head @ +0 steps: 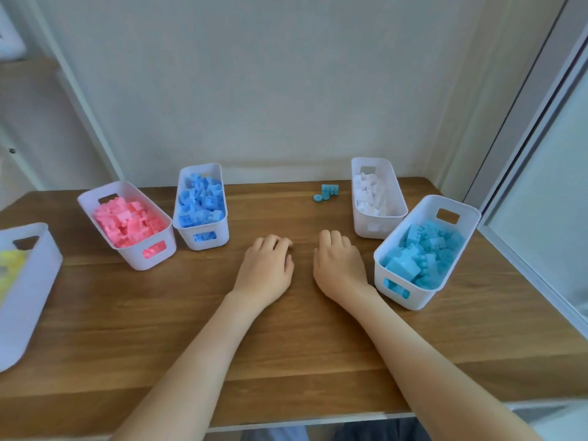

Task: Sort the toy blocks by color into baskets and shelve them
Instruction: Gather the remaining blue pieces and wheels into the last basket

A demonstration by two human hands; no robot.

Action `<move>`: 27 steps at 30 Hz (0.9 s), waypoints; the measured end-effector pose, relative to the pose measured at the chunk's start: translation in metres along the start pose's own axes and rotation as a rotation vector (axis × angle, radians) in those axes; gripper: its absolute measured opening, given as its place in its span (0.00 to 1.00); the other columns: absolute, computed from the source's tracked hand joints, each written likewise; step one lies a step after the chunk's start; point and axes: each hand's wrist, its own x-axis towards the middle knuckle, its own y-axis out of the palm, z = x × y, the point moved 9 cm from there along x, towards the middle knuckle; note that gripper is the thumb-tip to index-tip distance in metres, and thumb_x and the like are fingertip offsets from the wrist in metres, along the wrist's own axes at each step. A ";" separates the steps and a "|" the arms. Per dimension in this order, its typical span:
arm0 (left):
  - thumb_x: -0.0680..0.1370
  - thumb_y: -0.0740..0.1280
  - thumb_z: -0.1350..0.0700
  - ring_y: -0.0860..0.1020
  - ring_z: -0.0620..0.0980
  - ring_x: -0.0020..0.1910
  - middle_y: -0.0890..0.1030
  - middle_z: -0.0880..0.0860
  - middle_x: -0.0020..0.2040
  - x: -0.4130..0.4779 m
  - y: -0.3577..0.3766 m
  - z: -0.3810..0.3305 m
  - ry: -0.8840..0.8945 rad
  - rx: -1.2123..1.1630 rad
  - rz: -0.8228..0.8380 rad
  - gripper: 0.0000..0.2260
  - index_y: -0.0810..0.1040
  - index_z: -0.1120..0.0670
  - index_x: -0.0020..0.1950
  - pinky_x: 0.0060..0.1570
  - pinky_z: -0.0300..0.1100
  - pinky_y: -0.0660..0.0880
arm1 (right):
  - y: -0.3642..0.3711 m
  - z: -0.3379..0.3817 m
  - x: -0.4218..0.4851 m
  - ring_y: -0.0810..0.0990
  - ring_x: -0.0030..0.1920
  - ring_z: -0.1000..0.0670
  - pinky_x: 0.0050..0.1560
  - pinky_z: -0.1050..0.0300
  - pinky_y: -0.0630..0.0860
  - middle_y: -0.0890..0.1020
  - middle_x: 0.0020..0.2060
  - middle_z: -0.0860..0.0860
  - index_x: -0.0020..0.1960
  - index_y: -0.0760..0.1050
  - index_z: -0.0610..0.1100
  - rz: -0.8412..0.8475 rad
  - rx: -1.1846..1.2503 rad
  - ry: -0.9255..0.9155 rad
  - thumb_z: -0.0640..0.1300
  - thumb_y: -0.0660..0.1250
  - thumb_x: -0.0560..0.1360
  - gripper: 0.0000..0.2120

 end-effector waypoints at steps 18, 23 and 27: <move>0.81 0.57 0.57 0.64 0.56 0.70 0.61 0.58 0.73 0.104 0.024 -0.001 -0.182 -0.237 0.138 0.23 0.55 0.57 0.76 0.66 0.49 0.66 | 0.007 -0.028 0.066 0.79 0.48 0.46 0.40 0.58 0.71 0.73 0.59 0.43 0.69 0.54 0.41 -0.146 0.331 0.449 0.40 0.62 0.77 0.25; 0.81 0.58 0.55 0.54 0.57 0.75 0.50 0.56 0.77 0.152 0.052 -0.006 -0.100 -0.188 0.166 0.26 0.52 0.50 0.77 0.70 0.54 0.60 | 0.002 -0.039 0.073 0.74 0.62 0.49 0.56 0.62 0.71 0.69 0.67 0.44 0.72 0.53 0.40 -0.244 0.293 0.449 0.43 0.58 0.80 0.24; 0.81 0.56 0.46 0.48 0.58 0.76 0.45 0.56 0.78 0.175 0.081 -0.014 -0.026 -0.108 0.233 0.27 0.49 0.46 0.78 0.72 0.58 0.51 | 0.005 -0.042 0.077 0.73 0.65 0.50 0.61 0.64 0.68 0.70 0.67 0.43 0.72 0.57 0.37 -0.298 0.195 0.458 0.43 0.57 0.81 0.22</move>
